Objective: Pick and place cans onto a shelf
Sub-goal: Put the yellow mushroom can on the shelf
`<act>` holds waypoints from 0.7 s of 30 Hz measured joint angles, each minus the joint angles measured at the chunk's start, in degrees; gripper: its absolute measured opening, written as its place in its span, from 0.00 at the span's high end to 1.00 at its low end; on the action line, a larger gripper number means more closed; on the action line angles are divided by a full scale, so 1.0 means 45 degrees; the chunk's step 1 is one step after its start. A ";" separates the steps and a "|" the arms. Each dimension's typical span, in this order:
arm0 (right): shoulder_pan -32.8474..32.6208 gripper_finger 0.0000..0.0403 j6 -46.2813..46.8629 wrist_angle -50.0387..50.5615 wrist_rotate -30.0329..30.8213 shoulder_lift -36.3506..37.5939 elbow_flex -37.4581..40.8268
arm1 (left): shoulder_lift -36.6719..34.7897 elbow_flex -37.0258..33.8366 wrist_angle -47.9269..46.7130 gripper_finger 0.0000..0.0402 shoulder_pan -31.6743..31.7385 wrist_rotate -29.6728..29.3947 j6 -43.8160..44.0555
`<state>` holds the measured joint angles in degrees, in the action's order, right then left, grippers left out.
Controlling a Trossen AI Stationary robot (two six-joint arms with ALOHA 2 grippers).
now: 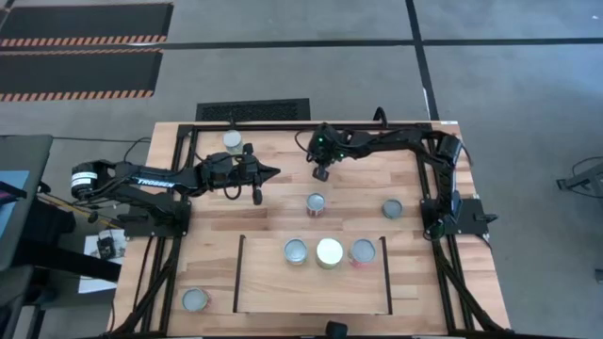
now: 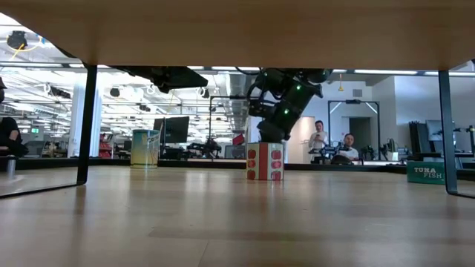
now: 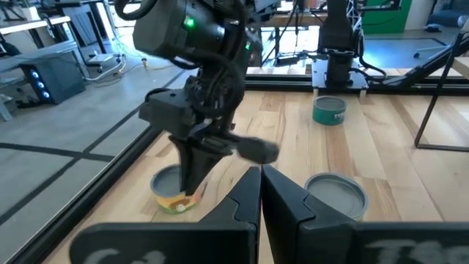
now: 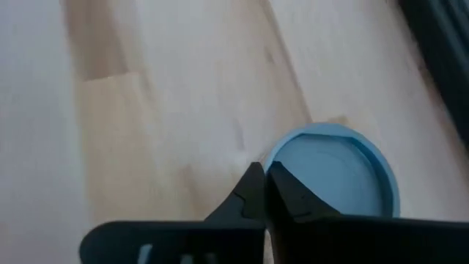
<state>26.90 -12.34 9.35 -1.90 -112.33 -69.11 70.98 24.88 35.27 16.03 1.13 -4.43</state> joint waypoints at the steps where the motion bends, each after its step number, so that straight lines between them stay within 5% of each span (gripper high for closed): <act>1: -0.0044 0.97 -0.0005 0.0167 -0.0073 0.0106 0.0003 | -0.0009 0.0000 0.0000 1.00 0.0005 0.0000 -0.0002; 11: -0.0565 0.98 0.0004 0.0660 -0.0920 0.1160 -0.0010 | -0.0019 0.0000 -0.0897 1.00 0.0049 0.0695 -0.0221; 21: -0.1041 0.97 0.0053 0.2001 -0.4192 0.2963 -0.0012 | -0.0024 0.1060 -0.3261 1.00 0.0053 0.1769 -0.1427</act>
<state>22.22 -12.11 18.36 -20.77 -99.00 -69.17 70.87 29.66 20.59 16.27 9.09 -10.85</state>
